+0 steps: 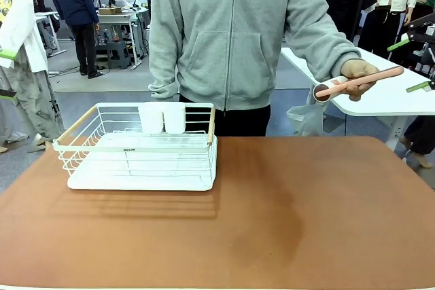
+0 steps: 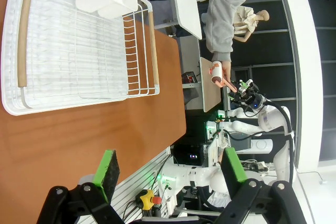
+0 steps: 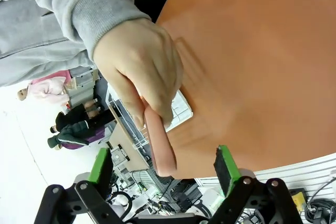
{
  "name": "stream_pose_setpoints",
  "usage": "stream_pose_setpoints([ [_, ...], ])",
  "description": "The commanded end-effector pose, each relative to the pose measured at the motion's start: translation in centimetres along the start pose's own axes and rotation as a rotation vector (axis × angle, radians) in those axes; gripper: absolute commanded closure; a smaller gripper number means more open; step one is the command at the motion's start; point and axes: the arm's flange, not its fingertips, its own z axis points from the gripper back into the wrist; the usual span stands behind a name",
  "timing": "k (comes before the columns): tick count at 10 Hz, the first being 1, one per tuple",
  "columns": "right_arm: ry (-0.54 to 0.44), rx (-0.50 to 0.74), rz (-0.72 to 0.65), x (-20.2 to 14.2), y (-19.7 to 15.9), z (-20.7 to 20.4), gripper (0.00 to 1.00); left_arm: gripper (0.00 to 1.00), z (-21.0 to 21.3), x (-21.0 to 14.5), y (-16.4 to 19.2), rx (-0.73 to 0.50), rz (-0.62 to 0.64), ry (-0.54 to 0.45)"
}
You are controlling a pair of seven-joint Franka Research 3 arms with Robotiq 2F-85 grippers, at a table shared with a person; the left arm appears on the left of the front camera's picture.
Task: Clean the table.
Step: Pick up the Lint Roller when the human hands it over.
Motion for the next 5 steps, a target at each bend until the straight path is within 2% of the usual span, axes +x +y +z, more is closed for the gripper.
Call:
stream_pose_setpoints([
  [1,-0.032,0.041,0.011,-0.3,-0.1,-1.0,0.00,0.00,0.2,-0.1,-0.1,-0.013,-0.006,-0.005],
  [5,-0.068,0.081,0.038,-0.3,0.1,-2.2,0.00,0.00,0.2,-0.1,-0.1,-0.013,-0.006,-0.005],
])
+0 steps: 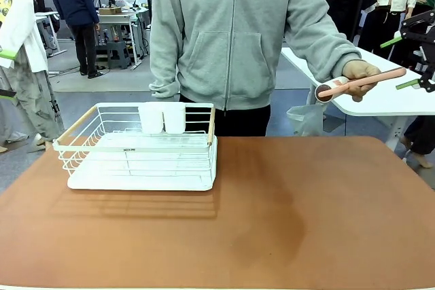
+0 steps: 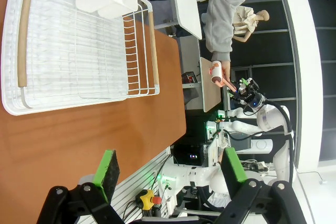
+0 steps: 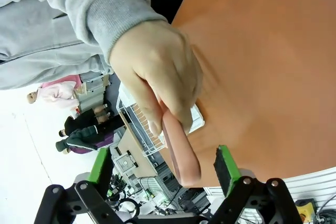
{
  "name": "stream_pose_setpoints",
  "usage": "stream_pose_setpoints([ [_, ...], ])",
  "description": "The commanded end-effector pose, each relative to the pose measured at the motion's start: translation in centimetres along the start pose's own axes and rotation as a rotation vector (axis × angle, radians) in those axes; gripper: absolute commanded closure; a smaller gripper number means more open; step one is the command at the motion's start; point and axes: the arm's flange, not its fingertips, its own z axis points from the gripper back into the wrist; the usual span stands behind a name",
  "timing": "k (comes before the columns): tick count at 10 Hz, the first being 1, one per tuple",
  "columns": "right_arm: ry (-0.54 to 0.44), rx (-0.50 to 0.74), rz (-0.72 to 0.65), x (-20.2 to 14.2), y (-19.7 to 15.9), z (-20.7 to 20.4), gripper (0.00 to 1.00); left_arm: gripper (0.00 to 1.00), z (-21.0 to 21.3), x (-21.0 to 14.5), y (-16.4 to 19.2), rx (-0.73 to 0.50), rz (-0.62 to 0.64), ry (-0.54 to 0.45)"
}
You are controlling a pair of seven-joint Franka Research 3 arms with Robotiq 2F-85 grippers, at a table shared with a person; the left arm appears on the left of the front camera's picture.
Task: Clean the table.
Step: Pick up the Lint Roller when the human hands it over.
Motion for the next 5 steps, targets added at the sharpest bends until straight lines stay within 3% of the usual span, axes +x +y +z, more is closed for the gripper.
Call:
stream_pose_setpoints([
  [1,-0.028,0.032,0.036,-0.40,-0.47,-1.16,0.00,0.00,0.18,-0.07,-0.06,-0.013,-0.006,-0.005],
  [5,-0.046,0.043,0.065,-0.62,-0.94,-2.09,0.00,0.00,0.18,-0.07,-0.06,-0.013,-0.006,-0.005],
])
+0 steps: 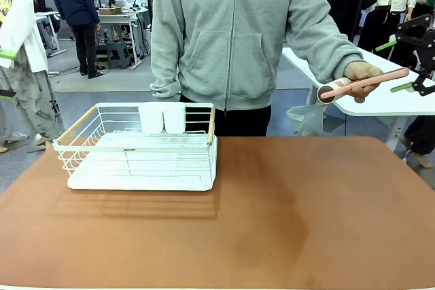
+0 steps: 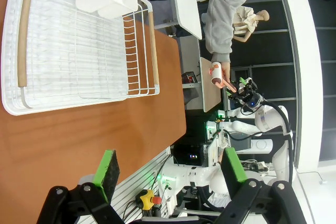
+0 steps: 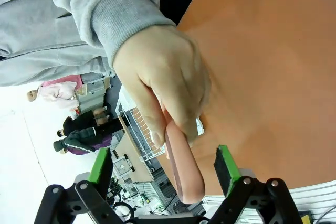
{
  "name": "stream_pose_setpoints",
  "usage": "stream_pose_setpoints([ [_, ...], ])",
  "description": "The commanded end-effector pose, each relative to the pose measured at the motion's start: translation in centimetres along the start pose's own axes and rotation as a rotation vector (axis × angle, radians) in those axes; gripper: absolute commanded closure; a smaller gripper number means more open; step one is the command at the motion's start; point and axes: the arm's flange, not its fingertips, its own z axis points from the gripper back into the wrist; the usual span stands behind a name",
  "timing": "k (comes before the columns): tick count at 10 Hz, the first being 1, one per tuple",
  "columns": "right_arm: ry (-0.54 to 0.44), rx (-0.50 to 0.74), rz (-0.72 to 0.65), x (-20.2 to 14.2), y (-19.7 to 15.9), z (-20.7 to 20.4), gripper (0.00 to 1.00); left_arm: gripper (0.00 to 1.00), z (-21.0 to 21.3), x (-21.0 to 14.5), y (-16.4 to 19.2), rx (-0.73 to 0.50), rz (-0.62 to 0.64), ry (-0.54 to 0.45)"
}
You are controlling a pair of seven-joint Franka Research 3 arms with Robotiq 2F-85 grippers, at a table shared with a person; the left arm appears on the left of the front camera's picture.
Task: Clean the table.
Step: Pick up the Lint Roller when the human hands it over.
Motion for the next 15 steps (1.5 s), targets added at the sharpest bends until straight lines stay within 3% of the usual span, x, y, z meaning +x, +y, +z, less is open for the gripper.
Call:
stream_pose_setpoints([
  [1,-0.040,0.025,0.030,-0.67,-0.52,-1.15,0.00,0.00,0.18,-0.07,-0.06,-0.013,-0.006,-0.005],
  [4,-0.043,0.026,0.037,-0.85,-0.73,-1.36,0.00,0.00,0.18,-0.07,-0.06,-0.013,-0.006,-0.005],
  [5,-0.044,0.032,0.037,-0.74,-0.64,-1.34,0.13,0.00,0.18,-0.07,-0.06,-0.013,-0.006,-0.005],
  [6,-0.050,0.039,0.043,-0.75,-0.60,-1.27,0.60,0.00,0.18,-0.07,-0.06,-0.013,-0.006,-0.005],
  [7,-0.057,0.038,0.047,-0.65,-0.53,-1.22,0.73,0.00,0.18,-0.07,-0.06,-0.013,-0.006,-0.005],
  [8,-0.060,0.038,0.047,-0.51,-0.53,-1.15,1.00,0.00,0.18,-0.07,-0.06,-0.013,-0.006,-0.005],
  [11,-0.043,0.039,0.046,-0.43,-0.60,-1.01,0.97,0.00,0.18,-0.07,-0.06,-0.013,-0.006,-0.005],
  [15,-0.030,0.028,0.047,-0.16,-0.87,-1.07,1.00,0.00,0.18,-0.07,-0.06,-0.013,-0.006,-0.005],
])
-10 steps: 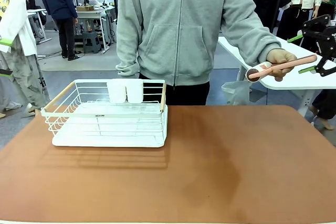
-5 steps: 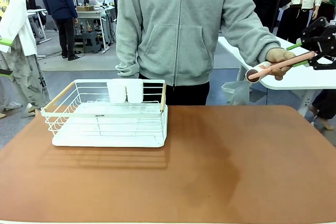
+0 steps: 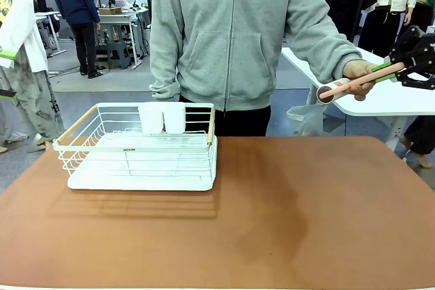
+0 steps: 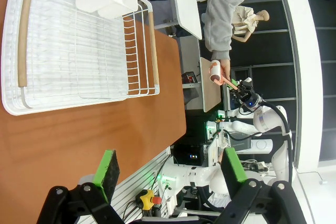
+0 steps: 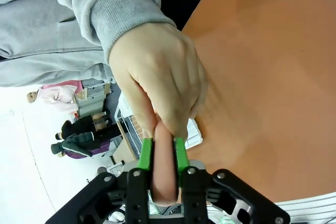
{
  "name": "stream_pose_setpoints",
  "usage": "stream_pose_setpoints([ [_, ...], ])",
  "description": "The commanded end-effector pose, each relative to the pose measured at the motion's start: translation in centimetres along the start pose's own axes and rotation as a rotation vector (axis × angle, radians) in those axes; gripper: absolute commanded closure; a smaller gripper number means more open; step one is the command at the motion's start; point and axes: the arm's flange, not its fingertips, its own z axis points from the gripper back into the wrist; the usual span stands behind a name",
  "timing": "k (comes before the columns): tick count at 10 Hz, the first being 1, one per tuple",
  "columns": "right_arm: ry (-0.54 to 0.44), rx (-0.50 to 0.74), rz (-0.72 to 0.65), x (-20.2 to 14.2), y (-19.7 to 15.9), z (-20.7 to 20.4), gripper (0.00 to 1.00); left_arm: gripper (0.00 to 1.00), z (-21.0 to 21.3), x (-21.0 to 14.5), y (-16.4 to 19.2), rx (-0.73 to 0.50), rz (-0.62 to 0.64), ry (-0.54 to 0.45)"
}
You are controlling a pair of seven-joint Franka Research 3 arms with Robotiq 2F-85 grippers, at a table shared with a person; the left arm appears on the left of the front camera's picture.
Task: Clean the table.
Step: Pick up the Lint Roller when the human hands it over.
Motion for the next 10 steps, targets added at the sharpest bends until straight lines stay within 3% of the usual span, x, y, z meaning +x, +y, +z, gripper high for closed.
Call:
stream_pose_setpoints([
  [1,0.004,0.018,0.008,0.03,-0.41,-0.31,1.00,0.00,0.17,-0.07,-0.06,-0.013,-0.006,-0.004],
  [10,0.000,-0.001,-0.002,0.07,-0.08,-0.02,1.00,0.00,0.17,-0.07,-0.06,-0.013,-0.006,-0.004],
])
